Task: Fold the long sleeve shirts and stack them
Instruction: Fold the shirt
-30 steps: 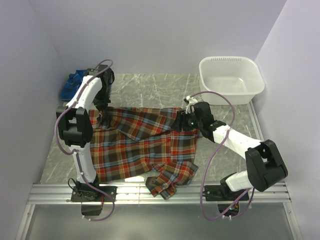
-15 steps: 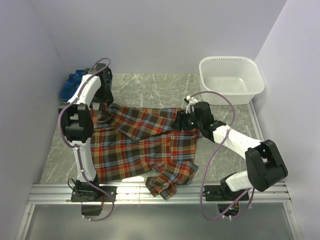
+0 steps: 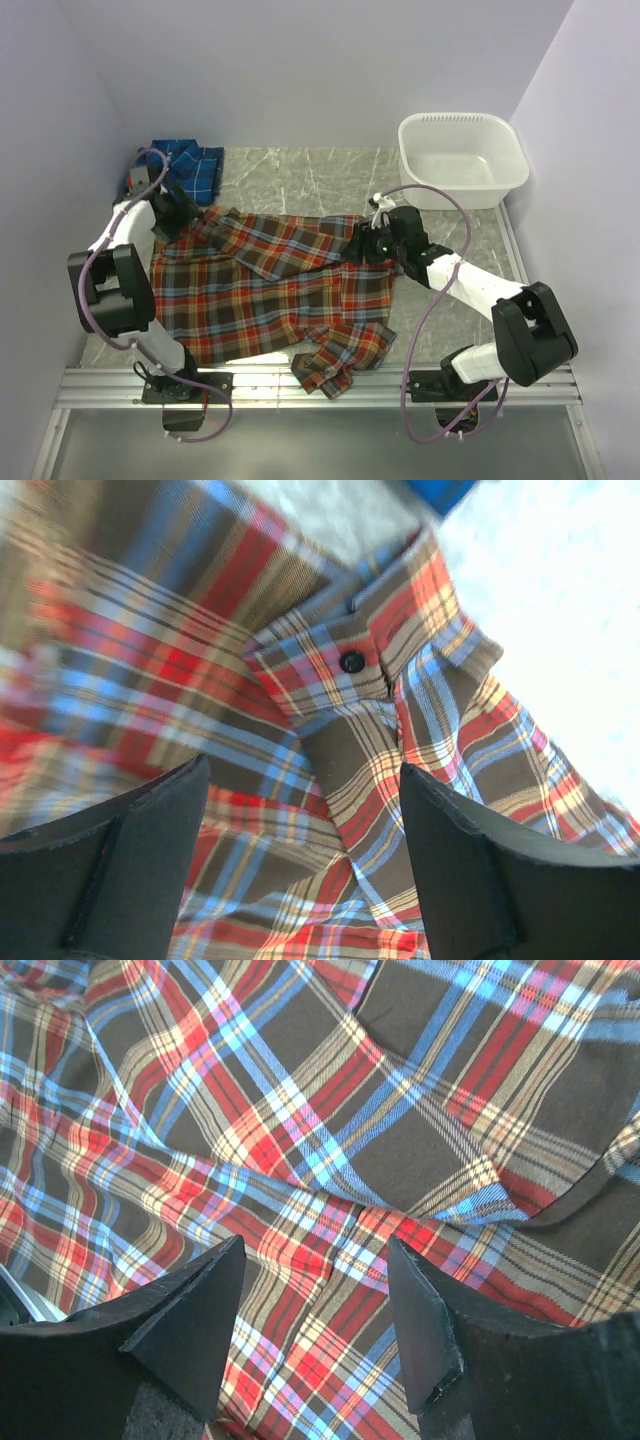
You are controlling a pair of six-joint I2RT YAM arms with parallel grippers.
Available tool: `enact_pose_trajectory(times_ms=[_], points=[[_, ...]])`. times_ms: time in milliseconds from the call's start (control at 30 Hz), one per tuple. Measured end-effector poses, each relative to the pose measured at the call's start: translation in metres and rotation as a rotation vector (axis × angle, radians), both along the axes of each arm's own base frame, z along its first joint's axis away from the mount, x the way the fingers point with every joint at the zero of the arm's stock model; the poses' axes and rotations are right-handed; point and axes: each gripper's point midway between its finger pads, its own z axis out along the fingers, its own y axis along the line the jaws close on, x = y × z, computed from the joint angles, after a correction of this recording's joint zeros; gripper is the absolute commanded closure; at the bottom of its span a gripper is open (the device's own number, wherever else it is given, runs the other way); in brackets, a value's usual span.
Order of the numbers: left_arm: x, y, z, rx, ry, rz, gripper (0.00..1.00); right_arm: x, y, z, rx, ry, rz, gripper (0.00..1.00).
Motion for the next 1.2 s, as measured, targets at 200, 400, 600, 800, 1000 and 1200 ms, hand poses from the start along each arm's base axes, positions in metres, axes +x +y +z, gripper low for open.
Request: enact_pose_trajectory(times_ms=[200,400,600,800,1000,1200], points=[[-0.016,-0.013,-0.042,-0.138,0.013,0.027,0.23,-0.006,0.001,-0.007,0.017,0.022,0.005,0.34],[-0.021,-0.013,-0.060,-0.158,0.003,0.070,0.23,-0.016,0.019,-0.004,0.090,0.052,0.056,0.39],[-0.030,0.002,-0.049,-0.097,-0.029,0.132,0.23,-0.018,0.031,-0.018,0.127,0.149,-0.009,0.39],[-0.029,0.030,-0.039,-0.037,-0.070,0.209,0.23,-0.007,0.026,-0.048,0.147,0.283,-0.177,0.39],[-0.036,0.046,-0.067,-0.033,0.005,0.259,0.24,-0.004,0.001,-0.080,0.182,0.407,-0.350,0.39],[-0.038,0.056,-0.072,-0.051,0.011,0.292,0.24,-0.002,-0.031,-0.081,0.232,0.440,-0.489,0.38]])
